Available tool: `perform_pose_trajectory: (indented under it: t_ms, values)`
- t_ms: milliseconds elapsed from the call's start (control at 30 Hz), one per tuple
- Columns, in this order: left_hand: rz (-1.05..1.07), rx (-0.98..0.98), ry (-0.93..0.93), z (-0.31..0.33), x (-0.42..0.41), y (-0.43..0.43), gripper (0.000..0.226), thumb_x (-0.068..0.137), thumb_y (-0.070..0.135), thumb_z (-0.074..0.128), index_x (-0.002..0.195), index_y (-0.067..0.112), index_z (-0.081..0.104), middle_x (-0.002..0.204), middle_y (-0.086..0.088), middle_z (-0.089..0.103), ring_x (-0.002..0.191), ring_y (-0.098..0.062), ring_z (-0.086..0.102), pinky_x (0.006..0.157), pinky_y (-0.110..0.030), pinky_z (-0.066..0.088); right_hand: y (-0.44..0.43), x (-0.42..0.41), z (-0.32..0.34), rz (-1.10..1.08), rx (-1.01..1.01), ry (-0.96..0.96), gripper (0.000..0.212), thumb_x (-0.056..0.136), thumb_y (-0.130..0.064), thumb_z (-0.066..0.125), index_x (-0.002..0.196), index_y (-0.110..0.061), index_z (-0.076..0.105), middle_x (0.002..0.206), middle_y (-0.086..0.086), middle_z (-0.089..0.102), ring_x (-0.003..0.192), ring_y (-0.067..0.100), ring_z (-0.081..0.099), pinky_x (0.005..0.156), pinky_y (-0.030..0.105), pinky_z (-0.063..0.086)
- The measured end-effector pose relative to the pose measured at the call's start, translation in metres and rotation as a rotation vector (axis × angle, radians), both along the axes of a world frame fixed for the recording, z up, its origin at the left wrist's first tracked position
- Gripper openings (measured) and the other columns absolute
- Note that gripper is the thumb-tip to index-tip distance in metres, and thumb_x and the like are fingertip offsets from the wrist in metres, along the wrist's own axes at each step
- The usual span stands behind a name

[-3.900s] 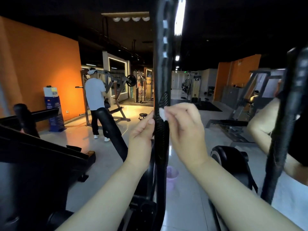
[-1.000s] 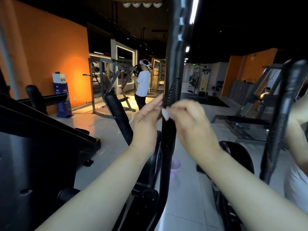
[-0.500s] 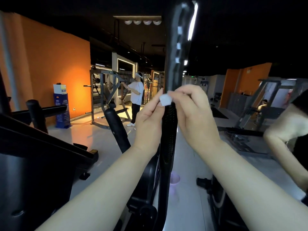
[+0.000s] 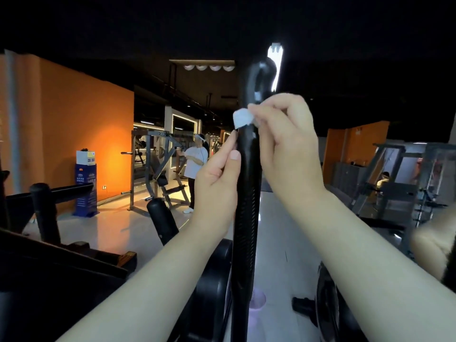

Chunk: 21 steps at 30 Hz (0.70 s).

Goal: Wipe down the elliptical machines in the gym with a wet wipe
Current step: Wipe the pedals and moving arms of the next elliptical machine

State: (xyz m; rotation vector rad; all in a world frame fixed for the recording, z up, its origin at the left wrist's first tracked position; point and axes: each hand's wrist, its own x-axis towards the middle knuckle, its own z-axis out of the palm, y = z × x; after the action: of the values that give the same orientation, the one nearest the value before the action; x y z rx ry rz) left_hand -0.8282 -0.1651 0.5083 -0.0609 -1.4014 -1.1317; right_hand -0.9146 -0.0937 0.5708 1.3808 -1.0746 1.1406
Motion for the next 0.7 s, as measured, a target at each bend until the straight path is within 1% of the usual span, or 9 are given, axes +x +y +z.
perform_pose_trajectory:
  t_ms: [33,133,200,267,433,500,567,667,700]
  values:
    - [0.008,0.003,0.006,0.001,-0.001,0.0,0.037,0.108,0.016,0.049,0.144,0.024,0.055,0.14,0.009,0.063,0.132,-0.004,0.056,0.114,-0.035,0.043,-0.001,0.0,0.008,0.036,-0.028,-0.039,0.026,0.094,-0.004,0.051,0.11,0.003,0.07,0.109,0.018,0.063,0.102,0.033,0.06,0.089,0.04,0.051]
    - [0.035,0.0,-0.003,0.005,-0.003,0.0,0.038,0.108,0.019,0.05,0.144,0.027,0.055,0.143,0.011,0.06,0.134,-0.002,0.053,0.118,-0.038,0.04,0.003,0.002,0.001,0.04,-0.037,-0.043,0.027,0.098,-0.009,0.051,0.115,0.002,0.069,0.109,0.012,0.06,0.102,0.024,0.058,0.091,0.025,0.047]
    - [0.052,-0.014,0.004,0.009,-0.003,0.001,0.039,0.108,0.019,0.049,0.145,0.027,0.055,0.14,0.014,0.062,0.132,-0.002,0.055,0.116,-0.037,0.042,0.006,0.002,-0.01,0.011,-0.016,0.025,0.025,0.097,-0.005,0.054,0.114,0.003,0.07,0.108,0.012,0.061,0.1,0.026,0.059,0.089,0.029,0.049]
    - [0.058,-0.019,0.016,0.012,-0.004,0.001,0.039,0.108,0.02,0.049,0.145,0.03,0.054,0.139,0.015,0.063,0.13,0.0,0.056,0.115,-0.035,0.044,0.003,0.0,-0.002,0.013,-0.008,0.024,0.023,0.097,-0.004,0.055,0.112,0.001,0.071,0.108,0.008,0.06,0.101,0.024,0.058,0.088,0.03,0.049]
    - [0.065,-0.018,0.017,0.014,-0.009,-0.001,0.037,0.108,0.026,0.051,0.143,0.037,0.053,0.147,0.014,0.056,0.137,-0.001,0.049,0.12,-0.039,0.037,-0.005,0.003,0.056,0.04,-0.133,-0.012,0.024,0.096,0.0,0.051,0.109,0.001,0.071,0.105,0.014,0.064,0.098,0.018,0.055,0.088,0.01,0.039]
    - [0.078,-0.017,0.025,0.013,-0.009,-0.002,0.036,0.107,0.025,0.051,0.138,0.042,0.054,0.145,0.016,0.058,0.135,0.001,0.051,0.119,-0.037,0.038,-0.003,0.006,0.048,0.02,-0.072,-0.005,0.02,0.098,-0.002,0.054,0.11,-0.001,0.07,0.107,0.007,0.061,0.102,0.016,0.055,0.09,0.014,0.04]
    - [0.08,-0.022,0.034,0.011,-0.008,-0.002,0.036,0.107,0.022,0.052,0.136,0.043,0.055,0.139,0.017,0.062,0.131,0.003,0.054,0.116,-0.036,0.041,-0.003,0.006,0.024,-0.068,-0.02,0.088,0.021,0.096,-0.002,0.055,0.11,0.001,0.07,0.108,0.012,0.062,0.102,0.028,0.057,0.089,0.025,0.044]
    - [0.082,-0.062,0.019,0.009,-0.007,0.0,0.035,0.108,0.016,0.05,0.137,0.031,0.062,0.12,0.014,0.072,0.117,0.0,0.062,0.104,-0.029,0.05,0.002,0.001,0.003,-0.097,0.054,0.149,0.025,0.095,-0.005,0.054,0.112,0.002,0.071,0.108,0.014,0.063,0.1,0.032,0.059,0.091,0.02,0.04]
    - [0.08,-0.065,0.014,0.007,-0.007,0.0,0.036,0.108,0.016,0.05,0.138,0.029,0.062,0.118,0.016,0.072,0.115,0.0,0.063,0.099,-0.024,0.05,0.005,-0.001,0.003,-0.082,0.054,0.13,0.026,0.096,-0.007,0.053,0.113,0.002,0.07,0.109,0.014,0.063,0.101,0.031,0.058,0.091,0.022,0.042]
